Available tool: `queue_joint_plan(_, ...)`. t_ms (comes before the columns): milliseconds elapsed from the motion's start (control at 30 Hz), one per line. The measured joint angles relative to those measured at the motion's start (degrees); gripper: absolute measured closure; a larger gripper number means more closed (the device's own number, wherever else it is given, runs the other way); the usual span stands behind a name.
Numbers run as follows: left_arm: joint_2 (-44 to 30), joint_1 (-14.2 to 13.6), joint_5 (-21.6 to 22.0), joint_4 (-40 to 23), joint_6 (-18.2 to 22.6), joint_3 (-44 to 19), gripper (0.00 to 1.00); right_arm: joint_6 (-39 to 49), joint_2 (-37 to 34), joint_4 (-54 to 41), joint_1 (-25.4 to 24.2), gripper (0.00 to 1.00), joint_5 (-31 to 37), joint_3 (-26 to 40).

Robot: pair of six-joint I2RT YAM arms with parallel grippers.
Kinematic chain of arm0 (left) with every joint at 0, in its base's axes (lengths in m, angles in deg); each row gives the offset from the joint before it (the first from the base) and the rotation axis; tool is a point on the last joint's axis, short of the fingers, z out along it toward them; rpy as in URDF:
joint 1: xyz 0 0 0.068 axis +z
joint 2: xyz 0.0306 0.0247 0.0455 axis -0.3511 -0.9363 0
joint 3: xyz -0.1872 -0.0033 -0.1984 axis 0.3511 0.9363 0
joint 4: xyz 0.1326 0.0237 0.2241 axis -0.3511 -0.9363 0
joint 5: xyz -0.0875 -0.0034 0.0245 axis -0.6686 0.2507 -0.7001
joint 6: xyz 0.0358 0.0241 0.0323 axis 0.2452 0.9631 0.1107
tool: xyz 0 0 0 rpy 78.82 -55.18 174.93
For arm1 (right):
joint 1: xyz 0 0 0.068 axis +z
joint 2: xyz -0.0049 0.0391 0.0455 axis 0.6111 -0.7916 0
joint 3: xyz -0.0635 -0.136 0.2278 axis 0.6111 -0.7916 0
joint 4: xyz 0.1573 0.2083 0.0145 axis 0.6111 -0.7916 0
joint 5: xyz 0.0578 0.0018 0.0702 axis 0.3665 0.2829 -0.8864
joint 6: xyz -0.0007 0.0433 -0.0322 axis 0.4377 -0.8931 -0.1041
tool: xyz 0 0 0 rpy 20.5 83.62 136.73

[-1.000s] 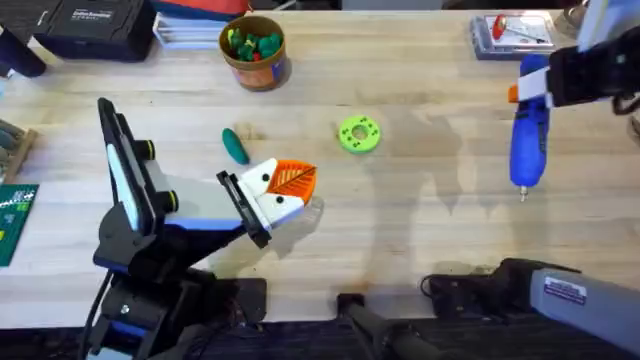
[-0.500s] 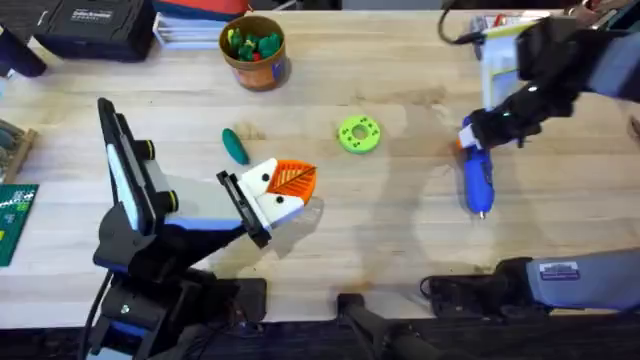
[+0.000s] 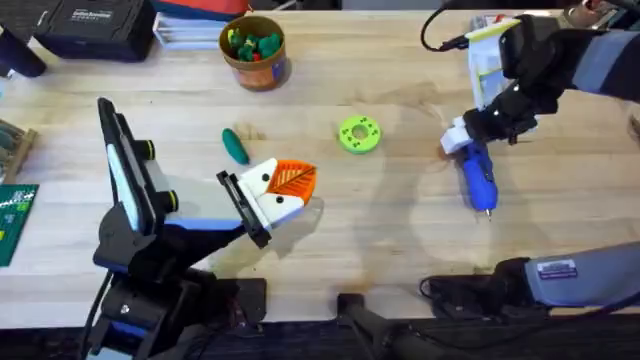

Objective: Pick up the gripper from the table and insert it into the empty holder that is missing its gripper. Then pick up a screw, insert it into the mounting hole, and use the screwdriver to tighten it. Finally, clean up the table by picking up the vegetable and placing it into the bucket.

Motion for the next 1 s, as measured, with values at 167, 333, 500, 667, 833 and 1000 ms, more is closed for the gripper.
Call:
queue_joint_plan(167,0.0,0.0,0.0,0.0,0.0,0.0,0.987,0.0,0.0,0.42,0.11,0.17,-0.45,0.02)
queue_joint_plan(333,0.0,0.0,0.0,0.0,0.0,0.0,0.987,-0.02,-0.07,1.31,0.37,0.222,-4.17,0.02)
queue_joint_plan(500,0.0,0.0,0.0,0.0,0.0,0.0,0.987,-0.02,-0.07,0.18,0.37,0.244,-5.2,0.02)
queue_joint_plan(667,-0.01,0.0,0.0,0.0,0.0,0.0,0.987,-0.03,-0.07,0.06,0.37,0.297,-5.18,0.02)
queue_joint_plan(833,-0.01,0.0,0.0,0.0,0.0,0.0,0.987,-0.03,-0.07,-0.24,0.37,0.353,-5.21,0.02)
queue_joint_plan(1000,0.0,0.0,0.0,0.0,0.0,0.0,0.987,-0.02,-0.07,-0.41,0.37,0.374,-5.2,0.02)
